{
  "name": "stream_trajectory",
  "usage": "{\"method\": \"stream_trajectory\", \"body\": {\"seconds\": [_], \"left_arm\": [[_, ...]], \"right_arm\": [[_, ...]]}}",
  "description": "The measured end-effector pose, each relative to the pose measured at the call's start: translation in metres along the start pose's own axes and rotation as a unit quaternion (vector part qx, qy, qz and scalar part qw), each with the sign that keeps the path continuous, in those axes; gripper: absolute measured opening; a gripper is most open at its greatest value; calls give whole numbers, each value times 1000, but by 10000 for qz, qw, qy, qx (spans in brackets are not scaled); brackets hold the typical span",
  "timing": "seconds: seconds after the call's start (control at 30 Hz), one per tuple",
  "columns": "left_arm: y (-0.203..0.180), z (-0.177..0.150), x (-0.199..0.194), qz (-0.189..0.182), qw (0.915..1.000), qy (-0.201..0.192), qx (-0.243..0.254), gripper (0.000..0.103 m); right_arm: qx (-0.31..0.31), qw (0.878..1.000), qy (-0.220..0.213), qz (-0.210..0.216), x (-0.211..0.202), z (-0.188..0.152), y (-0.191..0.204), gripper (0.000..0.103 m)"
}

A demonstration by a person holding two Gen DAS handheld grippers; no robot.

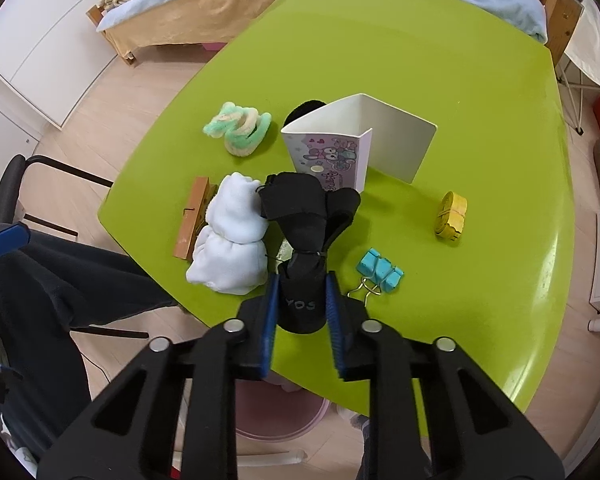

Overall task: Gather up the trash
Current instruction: 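Close the right gripper on the black socks and lift them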

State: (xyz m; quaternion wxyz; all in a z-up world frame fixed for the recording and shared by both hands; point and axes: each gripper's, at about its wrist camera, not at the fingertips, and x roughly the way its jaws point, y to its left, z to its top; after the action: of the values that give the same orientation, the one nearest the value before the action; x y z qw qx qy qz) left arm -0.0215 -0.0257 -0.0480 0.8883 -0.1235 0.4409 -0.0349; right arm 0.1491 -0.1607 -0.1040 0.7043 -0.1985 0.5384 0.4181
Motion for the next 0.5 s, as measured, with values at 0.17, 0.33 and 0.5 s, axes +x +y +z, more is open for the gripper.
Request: {"method": "stream_trajectory", "body": {"seconds": [0.17,0.33,0.5], "left_arm": [[0,5,1,29,10000,-14,63,95],[0,17,1,76,9998,-35,172,95],[3,32,8,98,9995,57,290,95]], "right_arm": [[46,9999,-166,1,-14,-9,-4,16],[181,9989,-422,93,-36,-16,-7,16],[302,9972,-661,175,-60,-22,-13,16]]}}
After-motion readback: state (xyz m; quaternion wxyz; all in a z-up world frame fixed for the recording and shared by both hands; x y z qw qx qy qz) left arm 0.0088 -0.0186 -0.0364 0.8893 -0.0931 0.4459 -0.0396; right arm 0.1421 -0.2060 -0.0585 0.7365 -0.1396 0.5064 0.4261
